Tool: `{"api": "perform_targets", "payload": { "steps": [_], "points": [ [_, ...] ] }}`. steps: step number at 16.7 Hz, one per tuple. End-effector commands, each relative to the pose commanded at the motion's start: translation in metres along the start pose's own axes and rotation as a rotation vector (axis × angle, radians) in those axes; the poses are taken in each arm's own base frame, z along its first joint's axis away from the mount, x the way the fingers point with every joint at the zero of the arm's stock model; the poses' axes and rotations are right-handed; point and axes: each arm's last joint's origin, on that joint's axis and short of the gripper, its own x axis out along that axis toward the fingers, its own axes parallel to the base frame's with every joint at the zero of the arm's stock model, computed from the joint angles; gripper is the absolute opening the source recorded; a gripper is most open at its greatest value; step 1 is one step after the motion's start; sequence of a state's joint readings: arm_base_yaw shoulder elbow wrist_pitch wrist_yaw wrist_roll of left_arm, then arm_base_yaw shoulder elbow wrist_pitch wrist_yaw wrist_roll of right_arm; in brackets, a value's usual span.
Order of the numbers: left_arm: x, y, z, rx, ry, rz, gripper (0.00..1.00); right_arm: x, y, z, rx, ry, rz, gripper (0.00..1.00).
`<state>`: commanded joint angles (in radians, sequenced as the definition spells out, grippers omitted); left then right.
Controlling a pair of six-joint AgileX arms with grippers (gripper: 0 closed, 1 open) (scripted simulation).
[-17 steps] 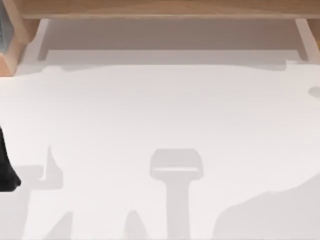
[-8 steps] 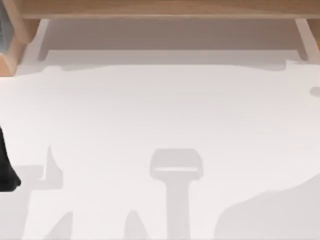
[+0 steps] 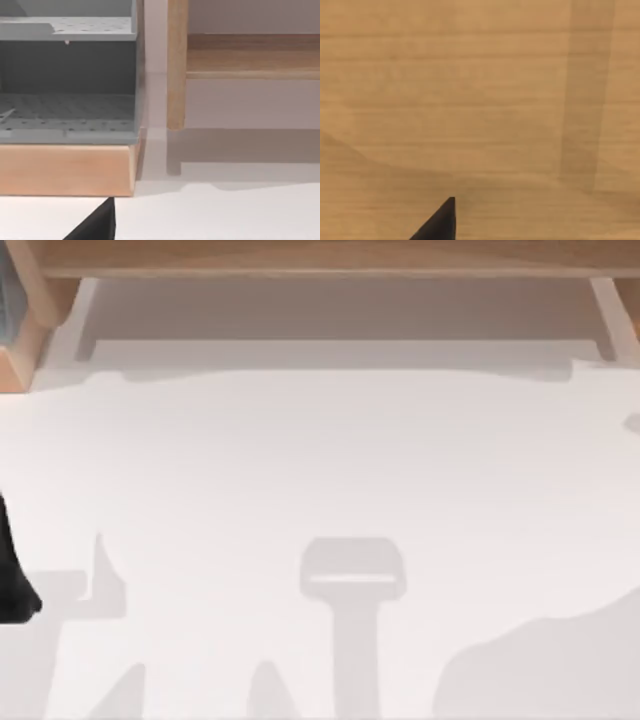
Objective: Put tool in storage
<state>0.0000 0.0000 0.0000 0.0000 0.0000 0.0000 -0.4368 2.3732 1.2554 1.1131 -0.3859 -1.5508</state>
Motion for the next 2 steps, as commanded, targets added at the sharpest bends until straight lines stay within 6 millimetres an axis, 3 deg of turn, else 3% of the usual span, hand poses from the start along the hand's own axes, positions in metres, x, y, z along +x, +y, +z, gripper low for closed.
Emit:
{"api": "perform_targets", "payload": {
  "steps": [2],
  "points": [
    [0.0000,0.0000,0.0000,0.000,0.000,0.000,1.00,0.0000,0.0000,0.0000,0.000,0.000,0.000,1.00]
  ]
}}
